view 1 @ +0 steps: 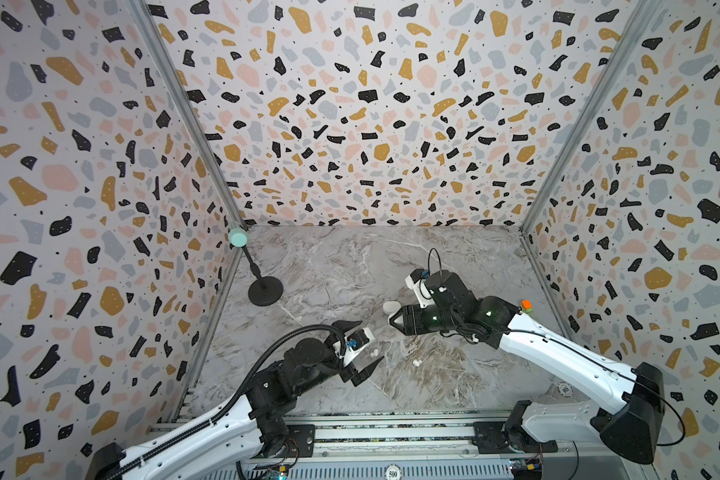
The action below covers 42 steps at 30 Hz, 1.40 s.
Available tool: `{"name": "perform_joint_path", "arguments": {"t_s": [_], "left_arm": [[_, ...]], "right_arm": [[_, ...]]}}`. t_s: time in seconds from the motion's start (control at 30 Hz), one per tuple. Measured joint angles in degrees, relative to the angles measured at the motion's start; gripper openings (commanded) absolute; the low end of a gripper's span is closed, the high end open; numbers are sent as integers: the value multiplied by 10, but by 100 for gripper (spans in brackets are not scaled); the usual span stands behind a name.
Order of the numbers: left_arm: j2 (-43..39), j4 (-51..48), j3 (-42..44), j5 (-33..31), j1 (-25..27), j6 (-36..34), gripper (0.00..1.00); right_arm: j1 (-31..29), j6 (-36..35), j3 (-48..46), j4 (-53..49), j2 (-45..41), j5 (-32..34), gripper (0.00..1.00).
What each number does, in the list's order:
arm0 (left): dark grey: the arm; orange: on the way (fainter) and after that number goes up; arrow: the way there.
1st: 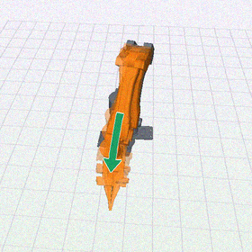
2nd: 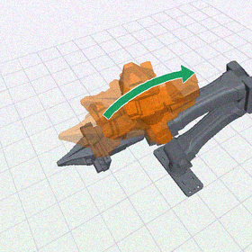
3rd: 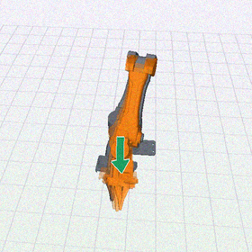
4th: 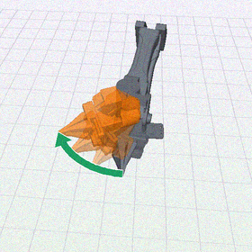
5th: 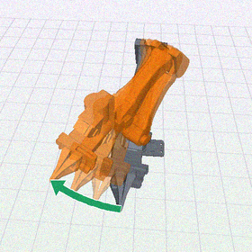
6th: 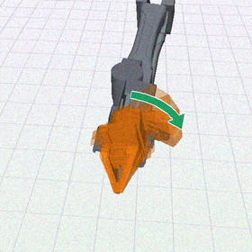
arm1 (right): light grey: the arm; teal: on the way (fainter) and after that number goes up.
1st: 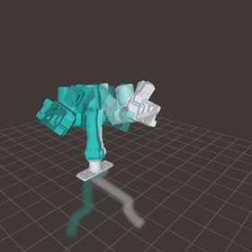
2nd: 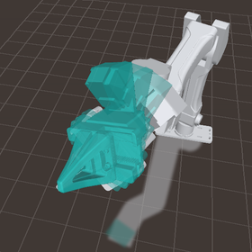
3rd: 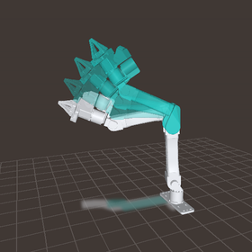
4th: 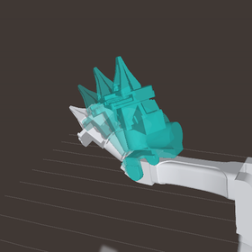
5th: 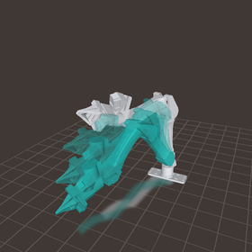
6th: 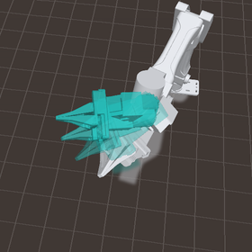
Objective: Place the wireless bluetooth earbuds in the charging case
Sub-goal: 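Lift the case with the right gripper while the left gripper reaches toward it, then close the left gripper on the case held by the right gripper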
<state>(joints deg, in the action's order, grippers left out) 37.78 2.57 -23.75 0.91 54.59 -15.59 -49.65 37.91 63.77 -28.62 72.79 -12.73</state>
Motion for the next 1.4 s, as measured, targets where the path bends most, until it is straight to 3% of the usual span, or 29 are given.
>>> {"name": "perform_joint_path", "arguments": {"t_s": [0.23, 0.6, 1.03, 1.4], "left_arm": [[32, 0, -6, -11, 19, -80, 100], [35, 31, -6, -37, 25, -103, 94], [47, 38, -6, -36, 28, -104, 70], [54, 36, -6, -35, 33, -107, 60]], "right_arm": [[-29, -23, -10, 23, 0, -34, 0], [-59, -29, -13, 50, 2, -42, 0], [-75, -29, -21, 64, 11, -44, 0], [-80, -29, -21, 64, 11, -43, 0]]}}
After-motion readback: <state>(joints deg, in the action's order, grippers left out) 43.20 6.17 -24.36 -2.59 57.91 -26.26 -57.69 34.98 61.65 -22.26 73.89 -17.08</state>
